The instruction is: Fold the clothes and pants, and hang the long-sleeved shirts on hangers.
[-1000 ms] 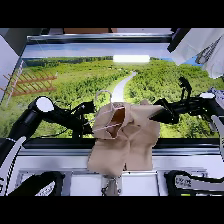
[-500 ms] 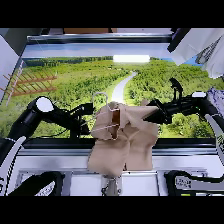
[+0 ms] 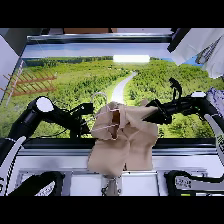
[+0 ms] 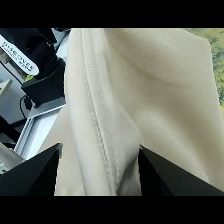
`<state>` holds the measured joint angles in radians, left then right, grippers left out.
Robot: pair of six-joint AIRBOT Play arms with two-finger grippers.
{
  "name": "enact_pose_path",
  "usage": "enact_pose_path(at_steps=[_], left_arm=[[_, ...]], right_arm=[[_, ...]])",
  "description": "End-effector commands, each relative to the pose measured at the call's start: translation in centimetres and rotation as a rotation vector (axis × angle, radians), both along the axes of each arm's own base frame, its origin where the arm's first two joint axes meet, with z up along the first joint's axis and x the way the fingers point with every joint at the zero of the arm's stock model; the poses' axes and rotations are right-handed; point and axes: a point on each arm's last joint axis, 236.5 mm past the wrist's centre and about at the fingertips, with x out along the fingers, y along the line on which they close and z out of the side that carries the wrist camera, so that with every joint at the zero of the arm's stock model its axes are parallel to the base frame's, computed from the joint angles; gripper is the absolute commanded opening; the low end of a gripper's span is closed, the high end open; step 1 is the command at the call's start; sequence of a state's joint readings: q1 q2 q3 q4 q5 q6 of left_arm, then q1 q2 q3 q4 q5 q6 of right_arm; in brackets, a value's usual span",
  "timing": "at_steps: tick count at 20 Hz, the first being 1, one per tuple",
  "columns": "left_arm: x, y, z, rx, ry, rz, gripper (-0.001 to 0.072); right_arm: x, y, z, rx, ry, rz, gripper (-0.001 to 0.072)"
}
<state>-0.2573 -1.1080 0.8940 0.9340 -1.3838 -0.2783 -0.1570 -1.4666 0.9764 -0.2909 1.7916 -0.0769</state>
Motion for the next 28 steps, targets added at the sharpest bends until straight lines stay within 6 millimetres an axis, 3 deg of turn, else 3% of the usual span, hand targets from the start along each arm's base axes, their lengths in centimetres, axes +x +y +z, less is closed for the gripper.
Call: enact_pose_path(at_steps=[1, 4, 6, 19, 20, 21, 22, 28], left_arm=[[-0.07, -0.7, 0.54, -0.035, 0.008, 0.006, 0.0019], [-0.08, -0.7, 0.54, -0.035, 0.008, 0.005, 0.0019], [-0.08, -0.7, 0.54, -0.035, 0.008, 0.005, 0.0019], [-0.07, -0.67, 0.52, -0.033, 0.008, 0.006, 0.0021], [-0.1, -0.68, 0.53, -0.034, 0.01, 0.006, 0.012], [-0.03, -0.69, 0.53, -0.031, 0.02, 0.026, 0.0364], [0.09, -0.7, 0.52, -0.026, 0.039, 0.06, 0.0419], [0.09, -0.7, 0.7, -0.008, 0.121, 0.182, 0.0419]], right_arm=[[0.0, 0.01, -0.02, 0.0, 0.003, 0.0, 0.0515], [0.08, 0.02, -0.08, -0.002, 0.001, -0.003, 0.0493], [0.07, 0.02, -0.08, -0.003, 0.003, -0.003, 0.0027], [0.16, 0.02, -0.15, -0.004, -0.003, -0.006, 0.0029], [0.15, 0.02, -0.14, -0.004, -0.003, -0.006, 0.0029], [0.16, 0.03, -0.13, -0.003, -0.003, -0.006, 0.0028], [0.15, 0.02, -0.13, -0.004, -0.003, -0.006, 0.0028], [0.16, 0.02, -0.14, -0.004, -0.003, -0.006, 0.0026]])
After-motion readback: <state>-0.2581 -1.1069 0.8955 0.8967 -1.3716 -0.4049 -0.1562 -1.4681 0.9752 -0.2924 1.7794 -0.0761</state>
